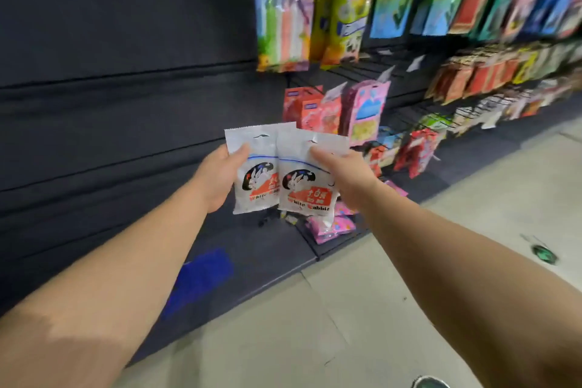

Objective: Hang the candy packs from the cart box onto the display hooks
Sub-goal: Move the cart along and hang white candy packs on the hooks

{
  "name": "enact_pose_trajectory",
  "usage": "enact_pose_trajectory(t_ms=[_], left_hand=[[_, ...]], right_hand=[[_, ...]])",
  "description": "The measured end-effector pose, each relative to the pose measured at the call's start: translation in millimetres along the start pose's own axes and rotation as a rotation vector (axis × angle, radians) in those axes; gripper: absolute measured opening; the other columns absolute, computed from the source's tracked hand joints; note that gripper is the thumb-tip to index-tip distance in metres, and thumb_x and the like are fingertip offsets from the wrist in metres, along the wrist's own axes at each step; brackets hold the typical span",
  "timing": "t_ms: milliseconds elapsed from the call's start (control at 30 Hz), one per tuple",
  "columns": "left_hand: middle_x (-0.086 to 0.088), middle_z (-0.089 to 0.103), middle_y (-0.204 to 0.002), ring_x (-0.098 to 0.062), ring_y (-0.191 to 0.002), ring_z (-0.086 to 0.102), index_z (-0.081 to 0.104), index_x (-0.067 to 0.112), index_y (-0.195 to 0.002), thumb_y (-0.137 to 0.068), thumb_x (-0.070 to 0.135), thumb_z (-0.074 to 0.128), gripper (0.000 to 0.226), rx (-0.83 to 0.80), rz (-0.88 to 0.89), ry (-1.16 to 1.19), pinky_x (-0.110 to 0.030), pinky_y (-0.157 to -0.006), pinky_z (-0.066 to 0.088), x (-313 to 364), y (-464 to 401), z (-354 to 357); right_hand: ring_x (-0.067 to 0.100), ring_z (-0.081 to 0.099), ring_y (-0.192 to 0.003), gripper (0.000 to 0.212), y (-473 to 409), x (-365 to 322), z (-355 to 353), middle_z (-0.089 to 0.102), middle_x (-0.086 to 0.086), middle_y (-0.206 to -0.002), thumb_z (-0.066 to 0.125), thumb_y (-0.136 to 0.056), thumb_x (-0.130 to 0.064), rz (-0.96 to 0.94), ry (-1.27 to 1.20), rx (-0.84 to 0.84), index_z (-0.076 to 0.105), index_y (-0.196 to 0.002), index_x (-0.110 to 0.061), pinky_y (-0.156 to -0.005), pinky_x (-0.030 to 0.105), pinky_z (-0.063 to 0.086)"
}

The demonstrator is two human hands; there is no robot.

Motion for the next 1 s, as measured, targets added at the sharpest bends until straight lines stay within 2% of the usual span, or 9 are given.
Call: enact_pose_trajectory(t_ms=[133, 300, 400, 533, 633, 700, 800, 900, 1000], left_hand=[[-0.010, 0.074, -0.116, -0.030, -0.105, 0.072, 0.065, 0.019, -0.118, -0.107, 0.025, 0.047, 0.022, -0.152, 0.002, 0.058, -0.046, -0.092, 0.056, 6, -59, 97], [-0.012, 0.074, -0.114, -0.031, -0.104, 0.071, 0.066, 0.018, -0.117, -0.107, 0.022, 0.046, 0.023, -0.296, -0.020, 0.132, -0.047, -0.093, 0.056, 1, -146, 197], [-0.016, 0.074, -0.112, -0.033, -0.099, 0.072, 0.064, 0.012, -0.121, -0.106, 0.022, 0.049, 0.024, -0.339, -0.037, 0.147, -0.047, -0.089, 0.058, 6, -202, 251], [-0.019, 0.074, -0.105, -0.036, -0.090, 0.073, 0.068, 0.016, -0.107, -0.104, 0.025, 0.053, 0.017, -0.361, -0.079, 0.138, -0.051, -0.086, 0.058, 12, -269, 317], [-0.018, 0.075, -0.104, -0.035, -0.090, 0.073, 0.068, 0.017, -0.110, -0.102, 0.028, 0.057, 0.017, -0.373, -0.095, 0.123, -0.051, -0.084, 0.059, 10, -308, 358], [-0.014, 0.076, -0.098, -0.031, -0.084, 0.074, 0.068, 0.017, -0.108, -0.102, 0.028, 0.057, 0.017, -0.372, -0.105, 0.100, -0.044, -0.079, 0.059, 6, -329, 382], [-0.008, 0.077, -0.090, -0.028, -0.081, 0.073, 0.068, 0.019, -0.101, -0.103, 0.028, 0.055, 0.016, -0.354, -0.124, 0.086, -0.044, -0.083, 0.058, 1, -358, 416], [-0.005, 0.077, -0.083, -0.028, -0.083, 0.074, 0.068, 0.019, -0.101, -0.102, 0.032, 0.057, 0.016, -0.278, -0.133, 0.076, -0.044, -0.084, 0.058, -3, -384, 447], [-0.002, 0.077, -0.084, -0.025, -0.083, 0.074, 0.067, 0.019, -0.100, -0.102, 0.032, 0.057, 0.017, -0.172, -0.128, 0.085, -0.041, -0.082, 0.058, -6, -402, 477]], right_hand=[[0.036, 0.071, -0.093, 0.003, -29, -1, -89, 0.074, 0.014, -0.099, 0.070, -0.090, -0.018, 0.012, -0.053, 0.205, 0.071, -0.089, -0.016, -0.082, 0.049, 0.059], [0.029, 0.070, -0.078, 0.009, -86, -1, -176, 0.072, 0.011, -0.089, 0.072, -0.088, -0.015, 0.020, -0.095, 0.424, 0.070, -0.095, -0.010, -0.076, 0.044, 0.059], [0.036, 0.072, -0.088, 0.024, -131, -1, -221, 0.074, 0.016, -0.100, 0.076, -0.084, -0.018, 0.037, -0.105, 0.518, 0.069, -0.106, -0.009, -0.084, 0.052, 0.059], [0.042, 0.071, -0.092, 0.023, -187, -6, -278, 0.073, 0.021, -0.102, 0.076, -0.084, -0.016, 0.042, -0.106, 0.588, 0.070, -0.104, -0.007, -0.084, 0.054, 0.058], [0.041, 0.071, -0.091, 0.031, -217, -8, -314, 0.073, 0.021, -0.102, 0.076, -0.084, -0.016, 0.064, -0.087, 0.602, 0.069, -0.111, -0.003, -0.083, 0.052, 0.059], [0.039, 0.072, -0.088, 0.032, -237, -6, -341, 0.074, 0.019, -0.099, 0.078, -0.083, -0.020, 0.083, -0.080, 0.606, 0.069, -0.111, -0.004, -0.081, 0.051, 0.059], [0.035, 0.073, -0.082, 0.028, -270, -4, -379, 0.075, 0.016, -0.094, 0.078, -0.083, -0.022, 0.084, -0.083, 0.577, 0.071, -0.106, -0.007, -0.074, 0.046, 0.061], [0.030, 0.073, -0.076, 0.023, -306, 3, -415, 0.075, 0.012, -0.090, 0.075, -0.086, -0.023, 0.080, -0.061, 0.503, 0.070, -0.105, -0.011, -0.064, 0.036, 0.058], [0.031, 0.072, -0.084, 0.020, -343, 6, -451, 0.073, 0.011, -0.097, 0.072, -0.088, -0.023, 0.075, -0.046, 0.402, 0.069, -0.105, -0.013, -0.066, 0.036, 0.058]])
Point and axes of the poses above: each hand's wrist, its own y-axis away from the middle knuckle, its own z-axis out of the palm, x = y × z, the point moved 1 cm from there along -y, towards the middle knuckle
